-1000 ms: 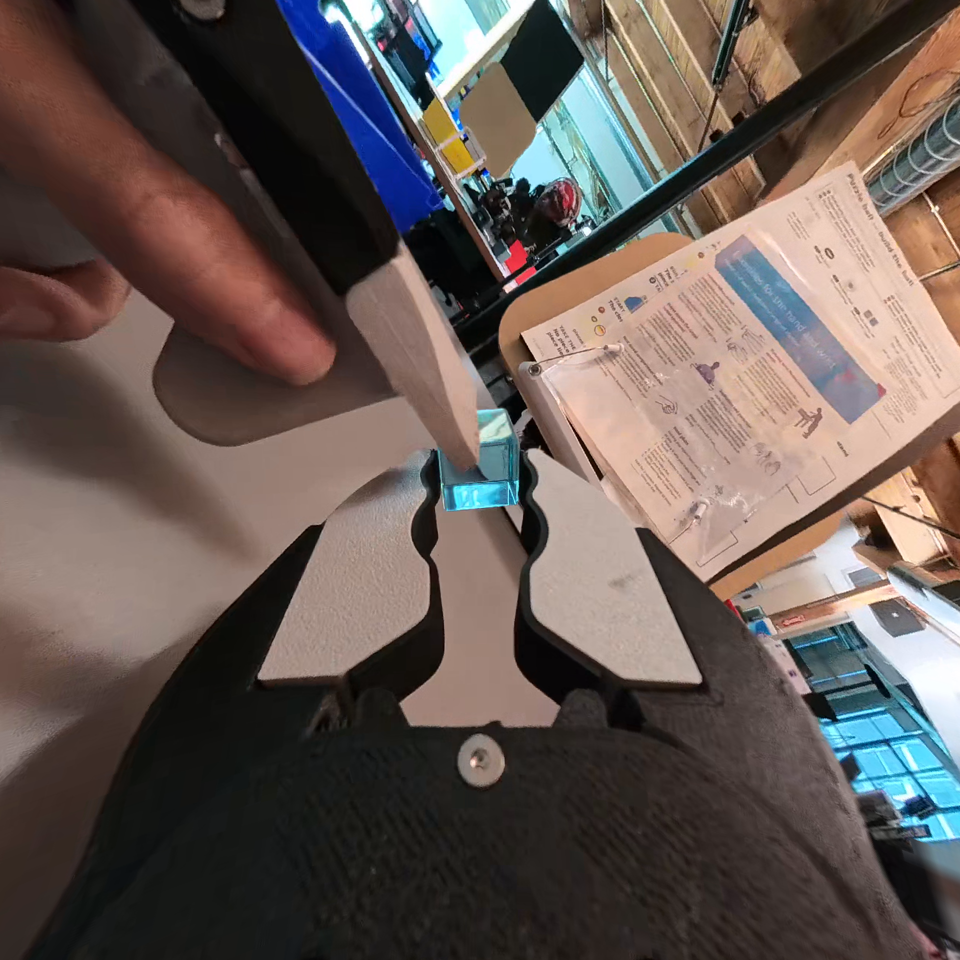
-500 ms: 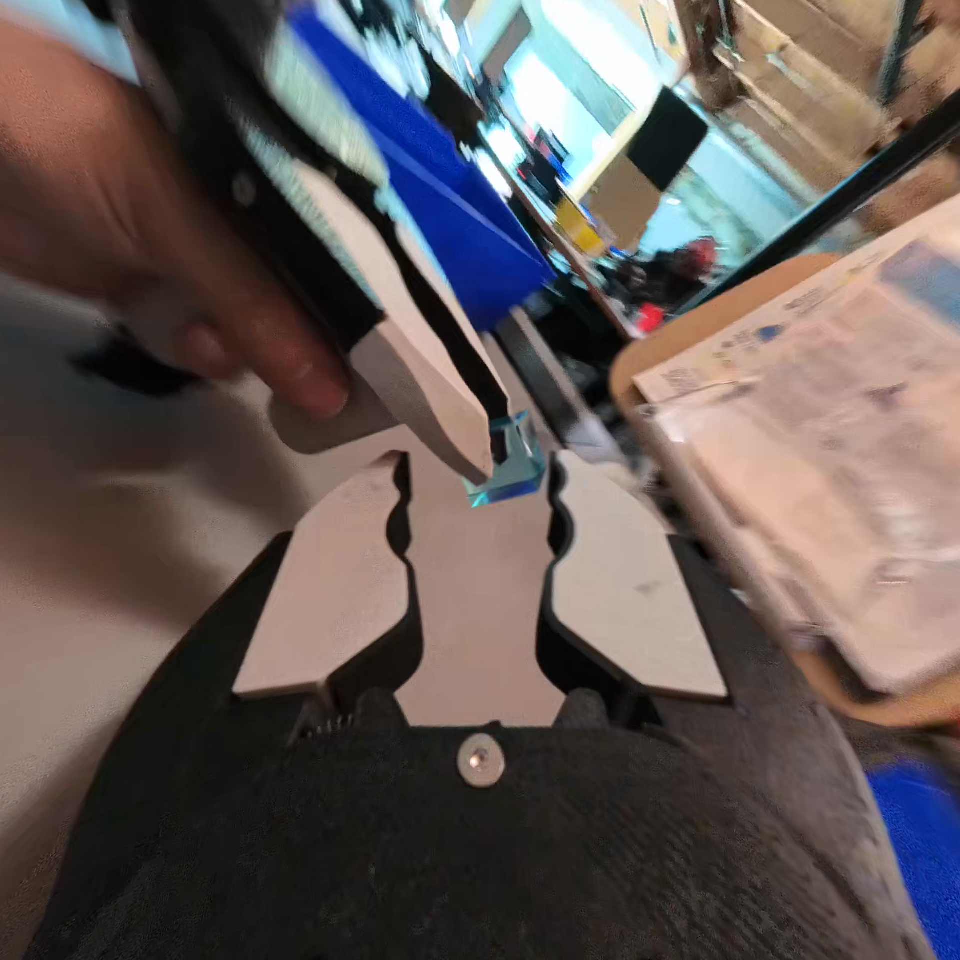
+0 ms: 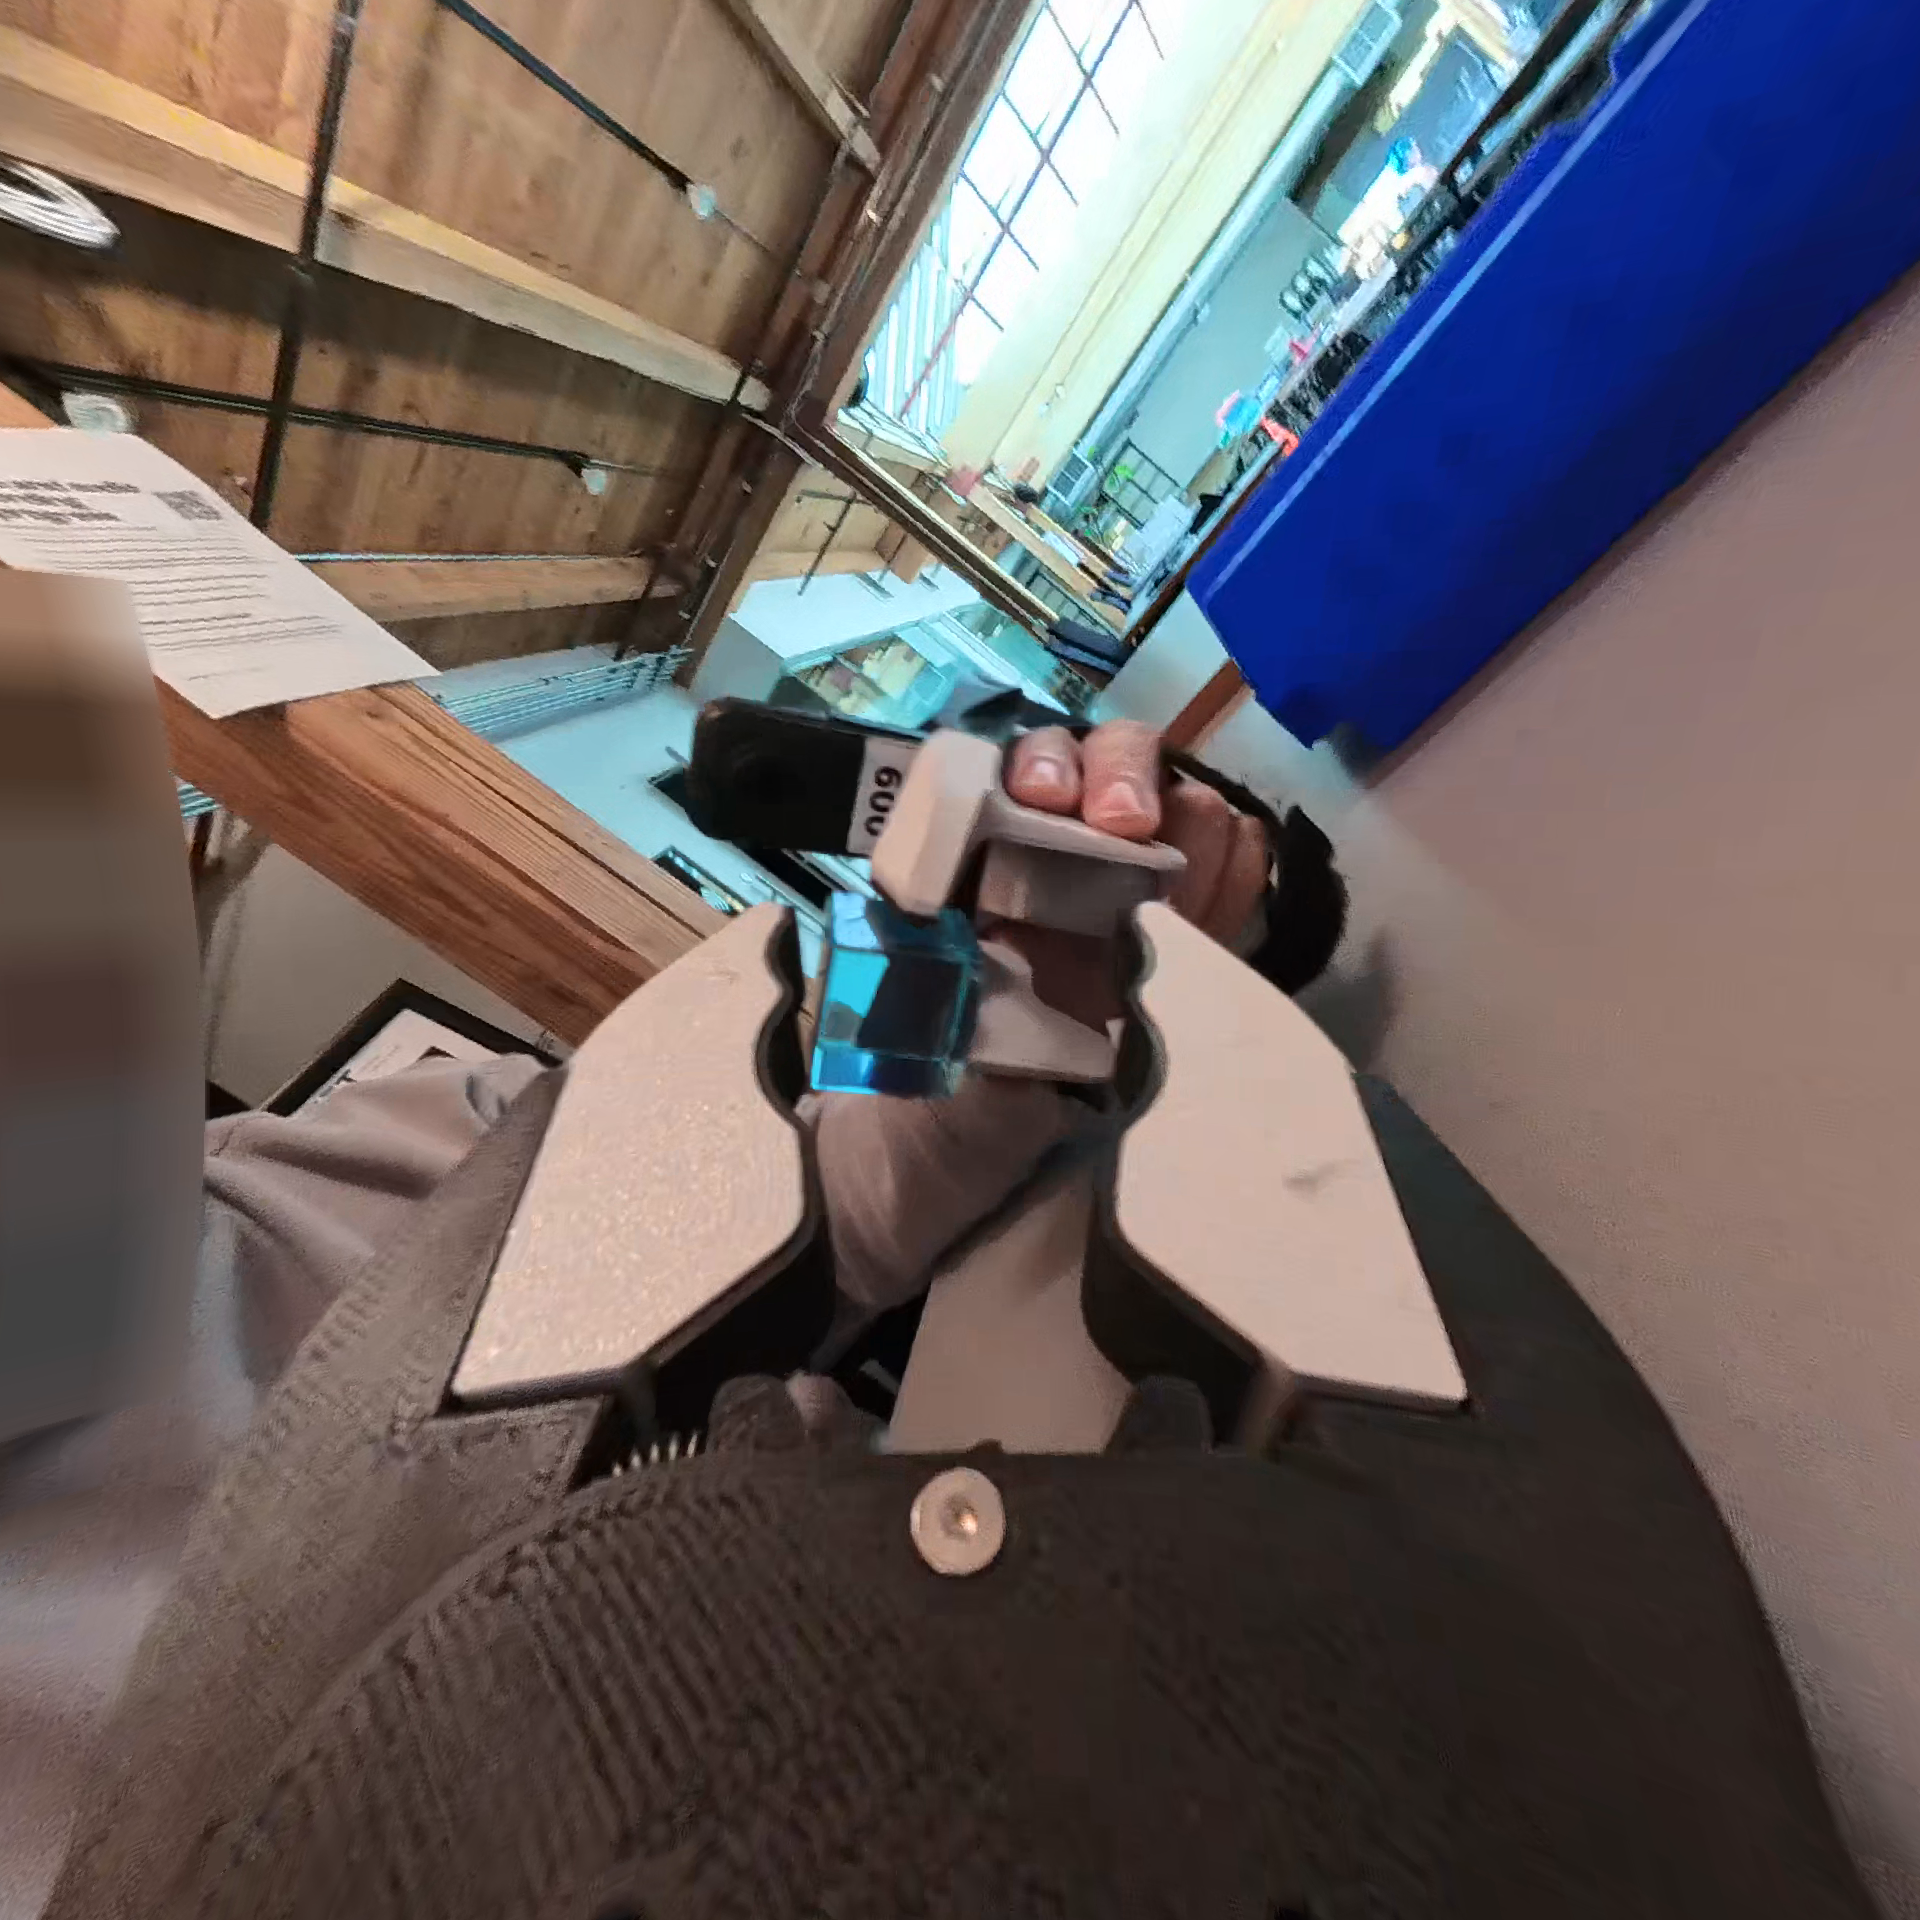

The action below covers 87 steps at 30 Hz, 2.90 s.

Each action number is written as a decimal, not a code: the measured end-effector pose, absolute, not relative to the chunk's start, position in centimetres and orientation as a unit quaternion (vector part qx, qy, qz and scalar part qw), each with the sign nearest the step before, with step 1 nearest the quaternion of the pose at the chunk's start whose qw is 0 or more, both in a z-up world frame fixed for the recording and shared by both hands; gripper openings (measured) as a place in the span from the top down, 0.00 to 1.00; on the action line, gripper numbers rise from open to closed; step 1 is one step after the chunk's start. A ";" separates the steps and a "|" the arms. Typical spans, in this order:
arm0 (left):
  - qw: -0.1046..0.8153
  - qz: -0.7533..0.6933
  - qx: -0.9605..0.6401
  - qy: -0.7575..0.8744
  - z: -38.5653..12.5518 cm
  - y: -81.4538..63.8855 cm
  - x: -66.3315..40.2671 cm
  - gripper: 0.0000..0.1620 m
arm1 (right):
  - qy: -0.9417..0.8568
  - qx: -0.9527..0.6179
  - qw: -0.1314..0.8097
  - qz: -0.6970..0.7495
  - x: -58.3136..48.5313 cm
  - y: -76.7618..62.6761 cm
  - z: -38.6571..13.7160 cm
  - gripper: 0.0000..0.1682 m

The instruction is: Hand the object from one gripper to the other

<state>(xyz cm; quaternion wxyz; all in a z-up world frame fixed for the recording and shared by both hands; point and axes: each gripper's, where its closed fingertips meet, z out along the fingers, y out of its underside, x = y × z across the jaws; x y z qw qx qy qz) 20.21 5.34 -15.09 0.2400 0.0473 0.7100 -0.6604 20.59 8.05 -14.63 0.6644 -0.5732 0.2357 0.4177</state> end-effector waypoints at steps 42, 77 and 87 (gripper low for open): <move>0.029 -0.599 -0.324 0.732 -19.3 6.2 24.6 0.82 | -0.179 -0.791 0.319 -0.490 25.8 7.5 -19.6 0.83; 0.095 -0.716 -0.341 0.602 -14.6 7.8 26.1 0.63 | 0.161 -0.716 0.570 -0.369 27.2 6.5 -15.6 0.84; 0.150 -0.695 -0.350 0.610 -15.3 7.4 26.2 0.84 | 0.142 -0.728 0.550 -0.384 26.6 7.4 -16.2 0.85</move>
